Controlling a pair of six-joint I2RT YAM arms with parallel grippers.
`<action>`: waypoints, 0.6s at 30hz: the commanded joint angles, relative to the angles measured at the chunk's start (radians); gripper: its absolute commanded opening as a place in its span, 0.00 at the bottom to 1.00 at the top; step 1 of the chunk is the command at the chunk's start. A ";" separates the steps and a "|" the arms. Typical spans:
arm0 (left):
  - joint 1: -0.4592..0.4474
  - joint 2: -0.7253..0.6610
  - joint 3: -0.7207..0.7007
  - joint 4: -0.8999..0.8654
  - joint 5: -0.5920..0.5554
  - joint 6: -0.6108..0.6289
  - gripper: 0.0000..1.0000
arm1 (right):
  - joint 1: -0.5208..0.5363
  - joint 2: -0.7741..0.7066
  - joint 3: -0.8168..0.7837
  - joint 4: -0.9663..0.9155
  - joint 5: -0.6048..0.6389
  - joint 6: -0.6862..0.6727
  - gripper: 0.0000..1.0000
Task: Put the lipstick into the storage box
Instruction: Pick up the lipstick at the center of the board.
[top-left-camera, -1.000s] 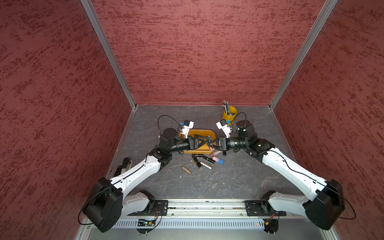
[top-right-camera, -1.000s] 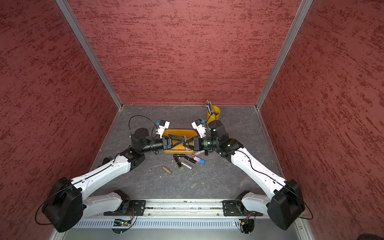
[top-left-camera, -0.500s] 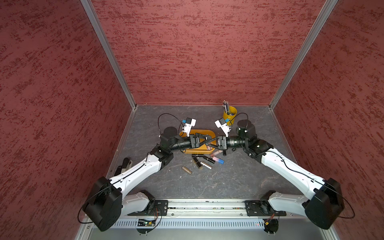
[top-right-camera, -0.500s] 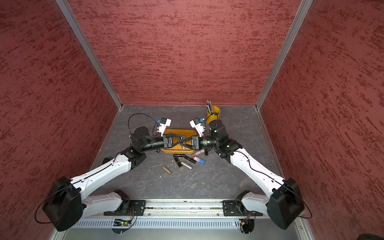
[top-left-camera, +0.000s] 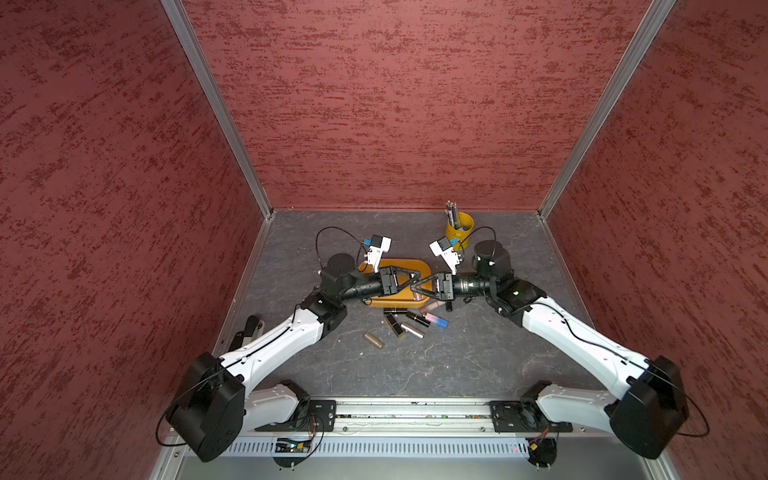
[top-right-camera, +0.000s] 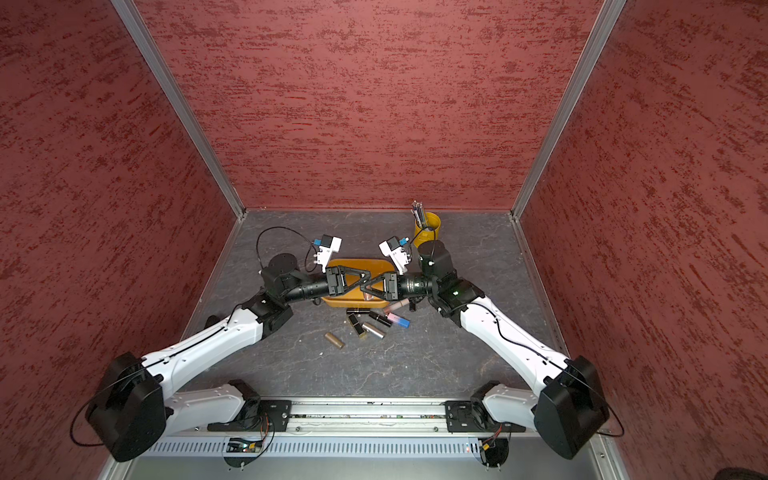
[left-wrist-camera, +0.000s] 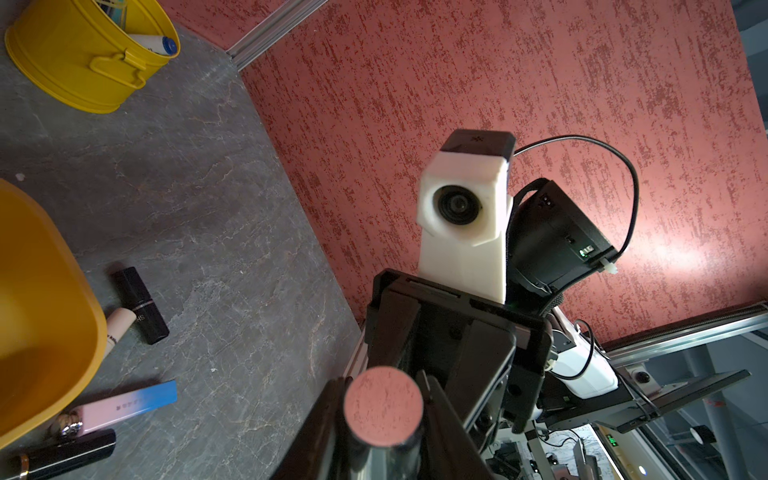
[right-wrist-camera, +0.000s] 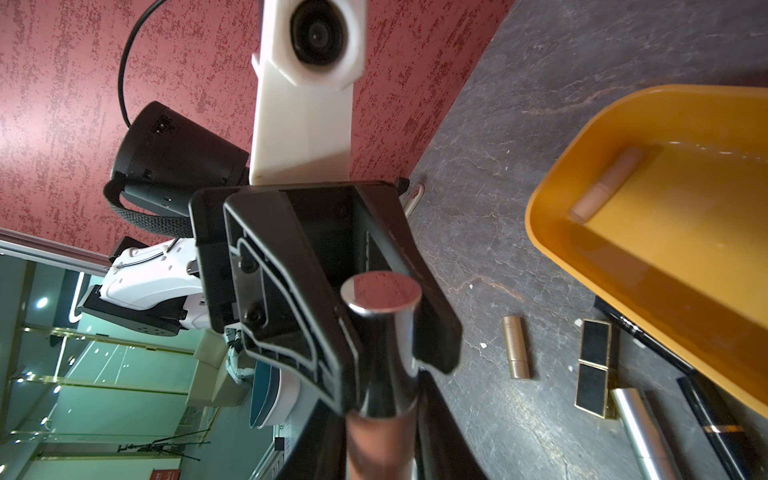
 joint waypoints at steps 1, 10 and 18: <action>-0.002 0.002 0.012 -0.001 -0.003 0.016 0.26 | -0.004 -0.012 -0.011 0.032 0.012 -0.003 0.17; 0.004 0.006 0.011 -0.029 -0.003 0.028 0.12 | -0.004 0.001 -0.013 0.036 0.026 -0.001 0.28; 0.017 -0.008 0.013 -0.079 -0.010 0.044 0.11 | -0.004 -0.005 -0.010 0.025 0.044 -0.005 0.57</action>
